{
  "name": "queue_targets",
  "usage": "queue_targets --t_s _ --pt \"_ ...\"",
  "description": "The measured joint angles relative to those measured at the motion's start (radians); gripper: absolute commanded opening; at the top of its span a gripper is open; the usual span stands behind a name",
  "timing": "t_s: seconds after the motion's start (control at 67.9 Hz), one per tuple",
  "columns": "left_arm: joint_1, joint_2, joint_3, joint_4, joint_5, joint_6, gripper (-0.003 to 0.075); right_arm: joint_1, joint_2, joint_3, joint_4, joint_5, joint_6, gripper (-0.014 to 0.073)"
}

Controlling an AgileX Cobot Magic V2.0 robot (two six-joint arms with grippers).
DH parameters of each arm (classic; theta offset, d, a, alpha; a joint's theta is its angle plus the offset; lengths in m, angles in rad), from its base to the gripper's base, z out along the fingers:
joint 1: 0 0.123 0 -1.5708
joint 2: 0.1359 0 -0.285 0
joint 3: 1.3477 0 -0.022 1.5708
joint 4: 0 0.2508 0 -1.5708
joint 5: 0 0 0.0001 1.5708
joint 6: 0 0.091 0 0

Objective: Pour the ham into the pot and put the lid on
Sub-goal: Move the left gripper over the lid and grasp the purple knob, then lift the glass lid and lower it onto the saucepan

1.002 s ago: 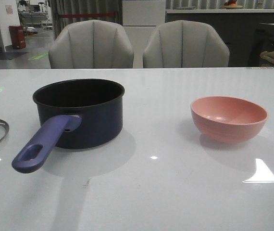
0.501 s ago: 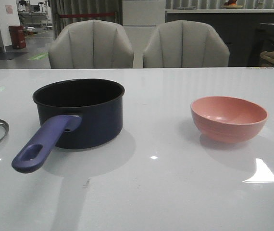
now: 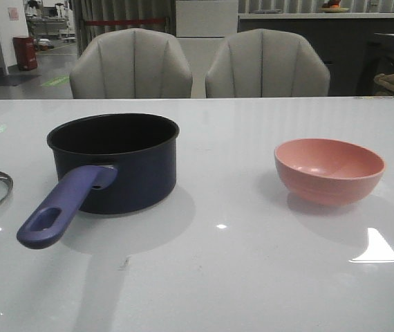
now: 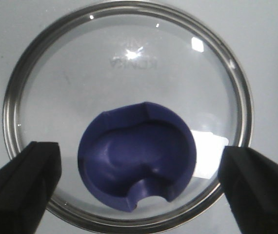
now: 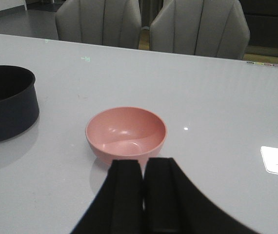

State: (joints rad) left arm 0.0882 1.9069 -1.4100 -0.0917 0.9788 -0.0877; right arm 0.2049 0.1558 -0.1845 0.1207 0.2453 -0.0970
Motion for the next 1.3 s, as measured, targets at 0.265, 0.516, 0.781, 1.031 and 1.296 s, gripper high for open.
queue_targets --t_s 0.265,0.516,0.781,1.031,1.296 --pt "0.000 0.038 0.000 0.002 -0.007 0.000 0.0526 0.000 0.000 0.000 0.000 0.000 0.000 0.0150" --pt "0.000 0.040 0.000 0.002 -0.045 0.000 0.0309 0.000 0.000 0.000 0.000 0.000 0.000 0.0150" --pt "0.000 0.045 -0.007 0.004 -0.048 0.000 0.0132 0.000 0.000 0.000 0.000 0.000 0.000 0.0150" --pt "0.000 0.047 -0.009 0.004 -0.054 0.000 0.0132 0.000 0.000 0.000 0.000 0.000 0.000 0.0150" --pt "0.000 0.053 -0.045 0.007 -0.025 0.018 0.0134 0.000 0.000 0.000 0.000 0.000 0.000 0.0150"
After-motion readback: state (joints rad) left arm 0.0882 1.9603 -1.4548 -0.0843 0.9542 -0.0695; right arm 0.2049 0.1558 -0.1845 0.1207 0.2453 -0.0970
